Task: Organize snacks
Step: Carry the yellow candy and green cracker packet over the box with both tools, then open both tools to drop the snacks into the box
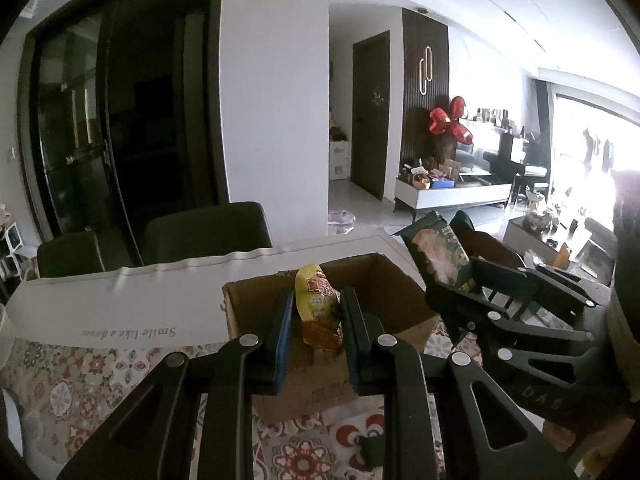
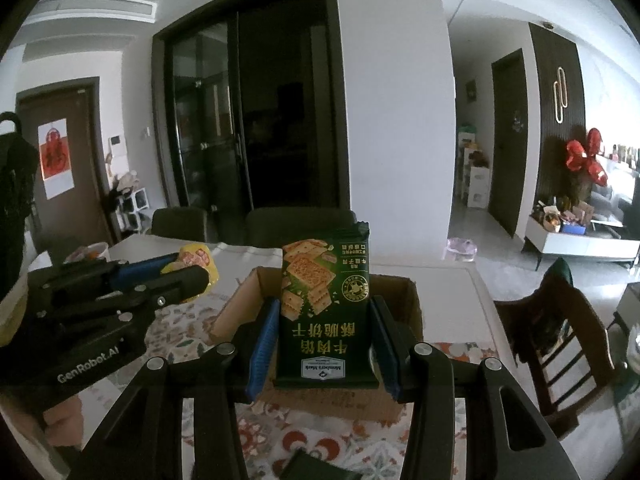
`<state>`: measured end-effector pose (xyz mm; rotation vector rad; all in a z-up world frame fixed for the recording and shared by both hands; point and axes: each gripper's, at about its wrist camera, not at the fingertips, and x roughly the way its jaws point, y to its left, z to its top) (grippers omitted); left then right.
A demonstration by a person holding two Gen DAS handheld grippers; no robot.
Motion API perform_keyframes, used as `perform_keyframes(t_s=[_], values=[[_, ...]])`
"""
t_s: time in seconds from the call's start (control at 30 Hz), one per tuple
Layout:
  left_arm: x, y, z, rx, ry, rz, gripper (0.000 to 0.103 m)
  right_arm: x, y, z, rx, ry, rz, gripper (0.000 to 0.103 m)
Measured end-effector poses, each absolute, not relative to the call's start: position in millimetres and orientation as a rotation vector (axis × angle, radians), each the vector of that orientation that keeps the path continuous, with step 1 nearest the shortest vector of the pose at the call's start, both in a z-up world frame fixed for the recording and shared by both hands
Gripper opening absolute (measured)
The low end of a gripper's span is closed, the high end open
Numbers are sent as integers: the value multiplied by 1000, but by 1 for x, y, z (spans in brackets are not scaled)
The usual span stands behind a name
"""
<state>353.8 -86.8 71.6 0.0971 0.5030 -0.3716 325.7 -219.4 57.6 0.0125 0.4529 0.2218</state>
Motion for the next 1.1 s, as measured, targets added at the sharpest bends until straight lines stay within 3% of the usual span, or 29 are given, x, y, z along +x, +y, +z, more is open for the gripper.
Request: perform_keyframes(t_s=[0.6,0.63,0.7,0.8,0.87,1.1], values=[[445,-99,31,73,660,-345,25,412,-227,27,22,590,234,46],[448,-100,29,83,665,-337,27,416,-228,25,21,598,231,46],[451,-101,27,87,669,-330,44,422,-231,21,24,616,227,46],[451,-102,27,102,658,-309,49,431,-235,15,36,647,214,48],[449,-101,26,111,653,-294,56,433,-238,11,49,660,203,57],[428,-97,35,128,603,-275,65,420,-240,12,41,646,168,62]])
